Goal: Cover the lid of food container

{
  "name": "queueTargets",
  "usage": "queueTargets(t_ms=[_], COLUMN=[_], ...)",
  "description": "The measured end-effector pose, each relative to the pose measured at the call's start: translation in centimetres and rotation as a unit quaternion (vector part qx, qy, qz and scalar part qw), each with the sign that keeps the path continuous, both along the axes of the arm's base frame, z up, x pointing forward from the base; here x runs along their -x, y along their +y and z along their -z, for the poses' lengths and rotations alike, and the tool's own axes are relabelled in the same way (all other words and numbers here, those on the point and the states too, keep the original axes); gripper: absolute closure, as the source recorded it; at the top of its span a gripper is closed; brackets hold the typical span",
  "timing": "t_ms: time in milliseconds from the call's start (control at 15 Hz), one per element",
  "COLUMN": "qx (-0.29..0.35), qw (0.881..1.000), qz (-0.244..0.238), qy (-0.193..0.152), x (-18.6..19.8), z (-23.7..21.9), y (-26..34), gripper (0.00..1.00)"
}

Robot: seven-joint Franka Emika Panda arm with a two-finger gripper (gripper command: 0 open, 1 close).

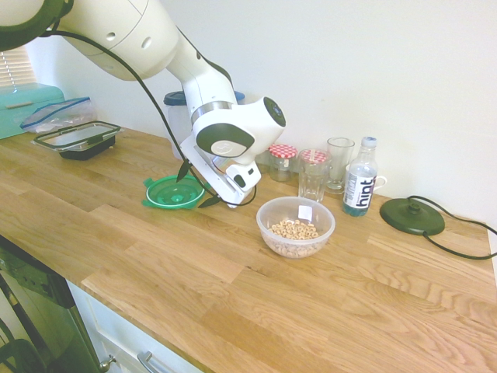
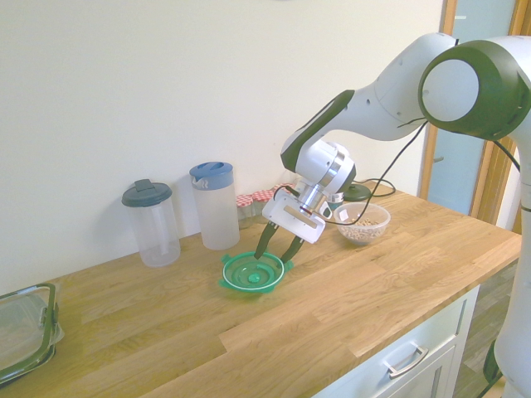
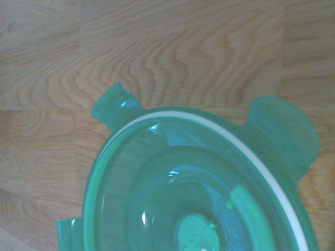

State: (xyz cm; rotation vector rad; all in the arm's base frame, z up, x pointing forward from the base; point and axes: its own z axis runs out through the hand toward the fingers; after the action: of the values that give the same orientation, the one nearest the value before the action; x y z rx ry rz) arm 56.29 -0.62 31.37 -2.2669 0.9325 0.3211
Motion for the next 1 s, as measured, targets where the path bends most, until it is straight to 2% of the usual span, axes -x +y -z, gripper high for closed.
queueTargets(t_ms=[333,400,733,1000], qx=[-0.012,-0.013,-0.014,-0.022], qw=[1.000,1.000,1.000,1.000], qz=[-0.016,-0.017,-0.013,-0.002], qy=[-0.006,-0.005,-0.003,0.008], x=[-0.4,-0.4,-0.4,0.6], z=[-0.6,-0.6,-1.1,0.4], y=[3.2,3.6,4.4,4.6], gripper=[0.00,1.00,1.00,1.00])
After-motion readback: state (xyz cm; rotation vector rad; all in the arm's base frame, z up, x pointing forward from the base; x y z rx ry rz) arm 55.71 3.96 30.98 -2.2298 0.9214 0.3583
